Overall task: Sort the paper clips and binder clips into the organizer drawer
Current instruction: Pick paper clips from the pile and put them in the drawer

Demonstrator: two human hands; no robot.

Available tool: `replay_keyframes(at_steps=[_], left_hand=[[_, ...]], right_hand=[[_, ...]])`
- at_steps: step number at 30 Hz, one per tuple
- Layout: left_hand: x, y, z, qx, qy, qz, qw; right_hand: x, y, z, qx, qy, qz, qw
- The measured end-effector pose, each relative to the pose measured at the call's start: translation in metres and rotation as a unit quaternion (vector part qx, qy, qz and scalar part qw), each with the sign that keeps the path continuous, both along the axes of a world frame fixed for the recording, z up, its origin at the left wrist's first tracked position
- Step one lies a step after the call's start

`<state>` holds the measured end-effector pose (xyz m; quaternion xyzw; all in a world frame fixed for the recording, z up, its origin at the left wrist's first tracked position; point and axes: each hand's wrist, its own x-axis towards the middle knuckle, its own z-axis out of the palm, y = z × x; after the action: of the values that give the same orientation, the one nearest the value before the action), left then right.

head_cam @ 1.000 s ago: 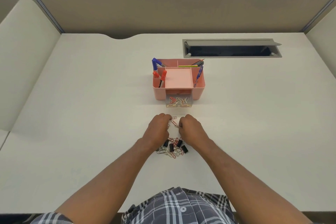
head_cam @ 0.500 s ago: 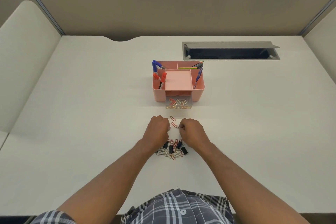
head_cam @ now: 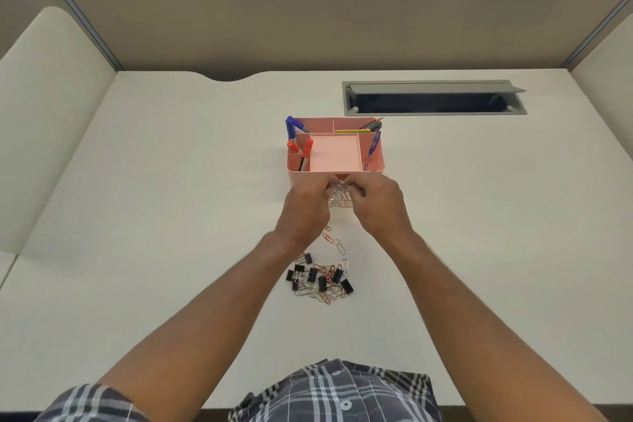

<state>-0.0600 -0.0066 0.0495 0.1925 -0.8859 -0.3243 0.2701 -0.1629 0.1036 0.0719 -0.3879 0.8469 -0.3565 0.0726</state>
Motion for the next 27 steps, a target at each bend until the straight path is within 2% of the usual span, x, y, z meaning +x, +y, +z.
replay_keyframes(at_steps=[6, 8, 10, 12, 14, 18, 27], left_hand=[[0.016, -0.001, -0.010, -0.011, 0.022, -0.004, 1.000], [0.031, 0.002, -0.024, -0.020, 0.008, -0.027, 0.999], [0.043, 0.007, -0.040, -0.029, -0.043, -0.058, 0.997], [0.048, 0.010, -0.055, -0.033, -0.129, -0.062, 0.989], [0.046, 0.010, -0.066, -0.018, -0.201, -0.045, 0.978], [0.035, 0.009, -0.071, -0.012, -0.249, -0.038, 0.968], [0.021, 0.006, -0.078, -0.012, -0.267, -0.011, 0.964]], right_hand=[[0.005, 0.008, -0.001, 0.005, 0.009, -0.012, 1.000], [0.012, 0.019, -0.008, 0.040, -0.002, -0.019, 0.999], [0.021, 0.028, -0.021, 0.130, -0.029, -0.018, 0.991], [0.027, 0.030, -0.037, 0.219, -0.062, -0.012, 0.974], [0.034, 0.029, -0.052, 0.266, -0.071, 0.001, 0.961], [0.048, 0.024, -0.071, 0.264, -0.056, 0.005, 0.963], [0.047, 0.021, -0.081, 0.258, -0.036, 0.020, 0.965]])
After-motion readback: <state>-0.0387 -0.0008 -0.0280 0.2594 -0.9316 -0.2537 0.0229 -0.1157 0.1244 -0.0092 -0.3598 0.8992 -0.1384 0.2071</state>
